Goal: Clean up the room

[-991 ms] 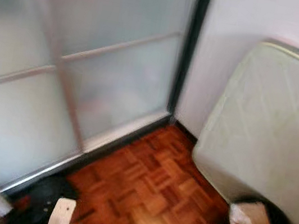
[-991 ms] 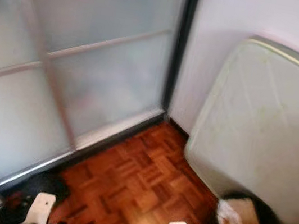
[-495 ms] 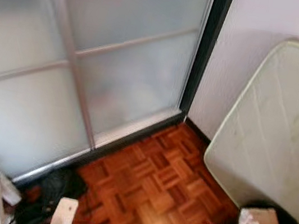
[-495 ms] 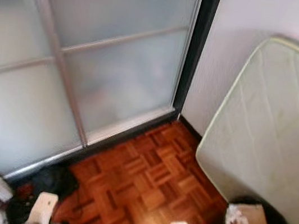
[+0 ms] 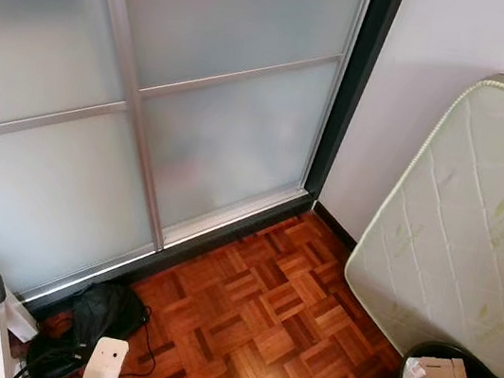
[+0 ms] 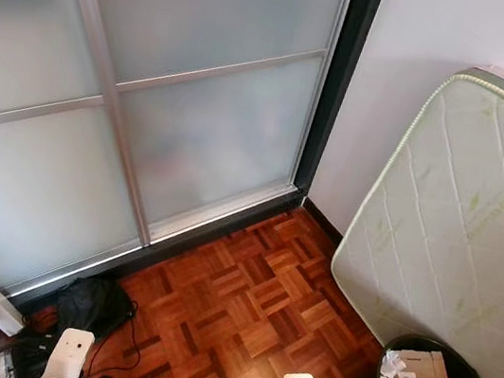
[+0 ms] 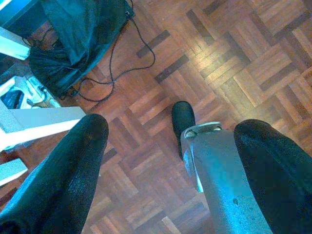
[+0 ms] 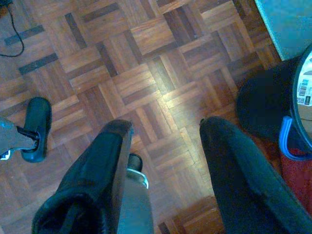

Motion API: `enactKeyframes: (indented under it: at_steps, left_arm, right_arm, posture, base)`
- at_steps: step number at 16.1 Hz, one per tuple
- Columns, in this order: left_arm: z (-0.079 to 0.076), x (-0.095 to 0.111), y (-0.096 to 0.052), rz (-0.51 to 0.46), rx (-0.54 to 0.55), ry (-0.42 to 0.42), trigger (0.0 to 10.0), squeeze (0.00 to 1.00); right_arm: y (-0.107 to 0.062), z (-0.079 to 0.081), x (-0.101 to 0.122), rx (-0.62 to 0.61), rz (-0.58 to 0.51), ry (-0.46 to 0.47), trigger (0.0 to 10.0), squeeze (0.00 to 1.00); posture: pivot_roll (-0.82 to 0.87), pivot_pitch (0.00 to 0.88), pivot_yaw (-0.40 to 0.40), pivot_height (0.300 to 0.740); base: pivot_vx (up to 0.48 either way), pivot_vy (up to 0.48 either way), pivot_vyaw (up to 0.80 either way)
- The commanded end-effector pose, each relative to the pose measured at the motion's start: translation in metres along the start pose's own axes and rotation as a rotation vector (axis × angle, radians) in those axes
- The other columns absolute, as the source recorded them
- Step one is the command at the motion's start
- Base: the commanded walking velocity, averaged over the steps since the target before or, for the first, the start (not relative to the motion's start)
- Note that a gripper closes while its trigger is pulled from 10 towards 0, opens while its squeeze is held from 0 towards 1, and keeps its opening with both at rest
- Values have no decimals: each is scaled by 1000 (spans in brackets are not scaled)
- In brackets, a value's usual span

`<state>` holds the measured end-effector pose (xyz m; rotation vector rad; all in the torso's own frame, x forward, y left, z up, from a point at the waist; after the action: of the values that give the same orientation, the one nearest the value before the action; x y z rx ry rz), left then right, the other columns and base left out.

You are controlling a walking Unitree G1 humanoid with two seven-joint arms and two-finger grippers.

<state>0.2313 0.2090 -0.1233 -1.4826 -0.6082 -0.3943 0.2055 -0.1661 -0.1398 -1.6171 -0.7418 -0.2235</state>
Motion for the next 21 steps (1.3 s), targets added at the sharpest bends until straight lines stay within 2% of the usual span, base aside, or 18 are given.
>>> enactKeyframes:
  at_steps: [1, 5, 10, 21]
  left_arm:
    - [4, -7, -1, 20, 8, 7, 10000, 0]
    - [5, -9, -2, 22, 9, 6, 10000, 0]
    - [4, -9, -2, 21, 9, 3, 10000, 0]
    - [4, -7, -1, 15, 8, 5, 10000, 0]
  right_arm:
    - [-1, 0, -2, -7, -3, 10, 10000, 0]
    - [-1, -4, -1, -32, -2, 53, 10000, 0]
    - [-1, -1, -1, -20, -8, 49, 10000, 0]
    - [0, -1, 2, -14, -13, 44, 10000, 0]
  posture:
    - [44, 82, -9, 740]
    - [44, 86, -7, 740]
    - [45, 87, -9, 740]
    - [46, 78, -10, 740]
  base:
    - [0, 0, 0]
    - [0, 0, 0]
    - [0, 0, -800]
    - [0, 0, 0]
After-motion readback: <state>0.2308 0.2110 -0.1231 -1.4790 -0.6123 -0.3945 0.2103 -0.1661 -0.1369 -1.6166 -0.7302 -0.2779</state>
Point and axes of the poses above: a point about 5 cm out from each wrist's last joint towards the gripper, its own y axis pointing out of the wrist towards the gripper, its own x axis along the axis of the wrist's last joint, z = x × y, the point moved 6 cm from there along y, pointing out of the wrist towards the gripper, and after that the axes turned 10 degrees about -y, right-handed, at the moved point
